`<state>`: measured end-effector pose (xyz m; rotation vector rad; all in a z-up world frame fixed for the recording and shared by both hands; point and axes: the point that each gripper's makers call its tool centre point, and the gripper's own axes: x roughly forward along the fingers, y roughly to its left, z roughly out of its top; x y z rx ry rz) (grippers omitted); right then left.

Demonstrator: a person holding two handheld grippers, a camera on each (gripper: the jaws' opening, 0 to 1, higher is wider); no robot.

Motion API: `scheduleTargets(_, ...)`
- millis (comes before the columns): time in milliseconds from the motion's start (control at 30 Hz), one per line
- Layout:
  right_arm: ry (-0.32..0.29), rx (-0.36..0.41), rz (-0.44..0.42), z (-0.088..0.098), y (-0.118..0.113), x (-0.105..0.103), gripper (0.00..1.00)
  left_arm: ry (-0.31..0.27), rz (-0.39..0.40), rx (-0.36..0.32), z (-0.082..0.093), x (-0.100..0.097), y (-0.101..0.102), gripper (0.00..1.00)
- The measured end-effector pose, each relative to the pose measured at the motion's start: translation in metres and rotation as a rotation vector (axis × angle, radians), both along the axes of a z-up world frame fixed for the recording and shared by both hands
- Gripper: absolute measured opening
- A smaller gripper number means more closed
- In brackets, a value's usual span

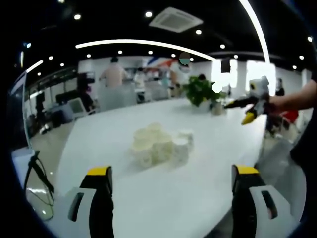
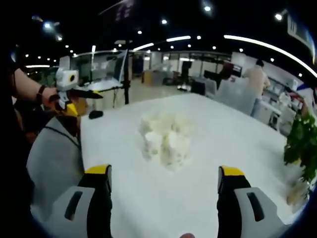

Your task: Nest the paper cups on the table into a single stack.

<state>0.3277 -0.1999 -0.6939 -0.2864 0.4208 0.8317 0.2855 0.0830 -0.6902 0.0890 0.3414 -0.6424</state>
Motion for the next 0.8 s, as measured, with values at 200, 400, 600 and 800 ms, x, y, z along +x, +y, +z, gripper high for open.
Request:
scheduleTargets(200, 0.000, -0.029, -0.003, -0.004, -0.001, 0.004, 0.87, 0.004, 0.009, -0.001, -0.001, 0.002, 0.003, 1.00)
scheduleTargets(400, 0.004, -0.027, -0.007, -0.003, -0.001, 0.007, 0.86, 0.008, 0.000, 0.006, -0.002, 0.003, 0.002, 1.00)
scheduleTargets(600, 0.014, -0.031, -0.007, -0.006, 0.002, 0.012, 0.84, 0.012, -0.006, 0.004, -0.003, 0.004, 0.001, 1.00)
scheduleTargets(800, 0.018, -0.027, -0.005, -0.008, 0.004, 0.016, 0.83, 0.006, -0.013, 0.004, -0.002, 0.007, -0.001, 1.00)
